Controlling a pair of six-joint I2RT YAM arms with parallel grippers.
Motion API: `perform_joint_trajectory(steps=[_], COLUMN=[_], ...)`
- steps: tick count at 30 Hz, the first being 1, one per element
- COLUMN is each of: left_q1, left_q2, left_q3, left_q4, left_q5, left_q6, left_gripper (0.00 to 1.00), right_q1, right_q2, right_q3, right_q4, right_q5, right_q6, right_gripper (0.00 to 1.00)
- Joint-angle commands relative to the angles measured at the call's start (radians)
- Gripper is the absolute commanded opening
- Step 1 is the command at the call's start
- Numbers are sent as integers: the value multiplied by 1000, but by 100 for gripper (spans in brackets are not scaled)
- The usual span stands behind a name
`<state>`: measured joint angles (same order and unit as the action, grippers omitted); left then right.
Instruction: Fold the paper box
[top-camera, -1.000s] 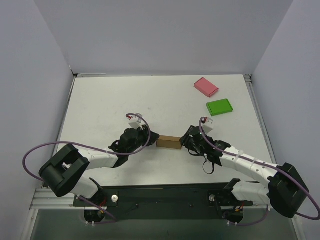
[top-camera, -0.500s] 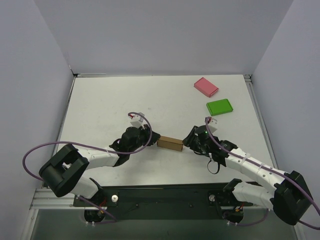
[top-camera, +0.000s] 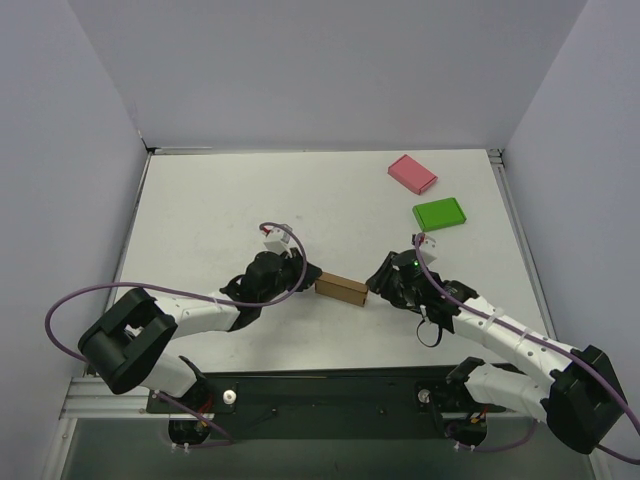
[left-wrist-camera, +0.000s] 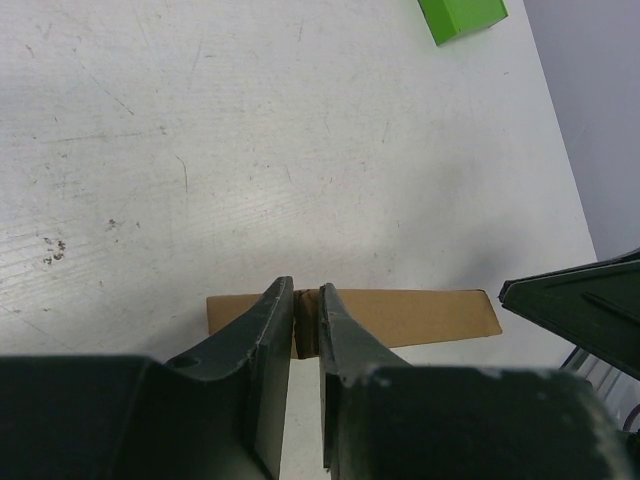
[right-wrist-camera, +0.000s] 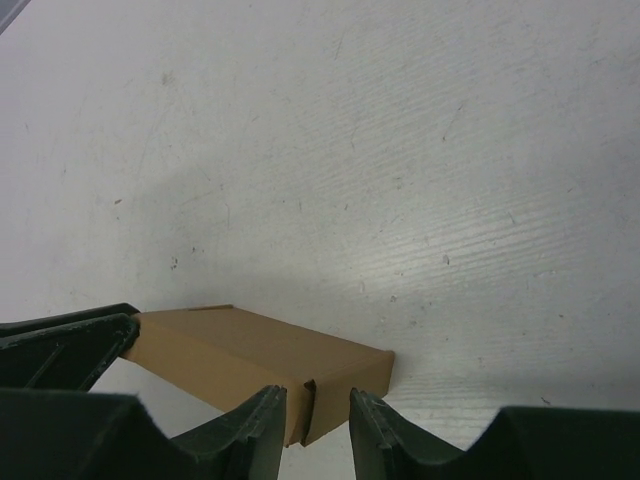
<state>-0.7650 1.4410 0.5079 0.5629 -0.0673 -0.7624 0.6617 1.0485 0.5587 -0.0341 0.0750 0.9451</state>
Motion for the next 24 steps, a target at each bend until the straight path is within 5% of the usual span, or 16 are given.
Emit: perform_joint_trajectory(steps=[1,24], left_q1=[-13,-25], left_q2=[33,56], left_q3=[1,29], left_q4=[-169,-195], left_q5=[-2,-8], left_q6=[44,52], left_gripper=[13,13], right_q1=[-4,-1], right_q2=[-28,-70], right_q3=[-17,-43], right_q4=[-6,-10], right_q5=[-11,-27], right_q6=[0,1], right_gripper=[32,25])
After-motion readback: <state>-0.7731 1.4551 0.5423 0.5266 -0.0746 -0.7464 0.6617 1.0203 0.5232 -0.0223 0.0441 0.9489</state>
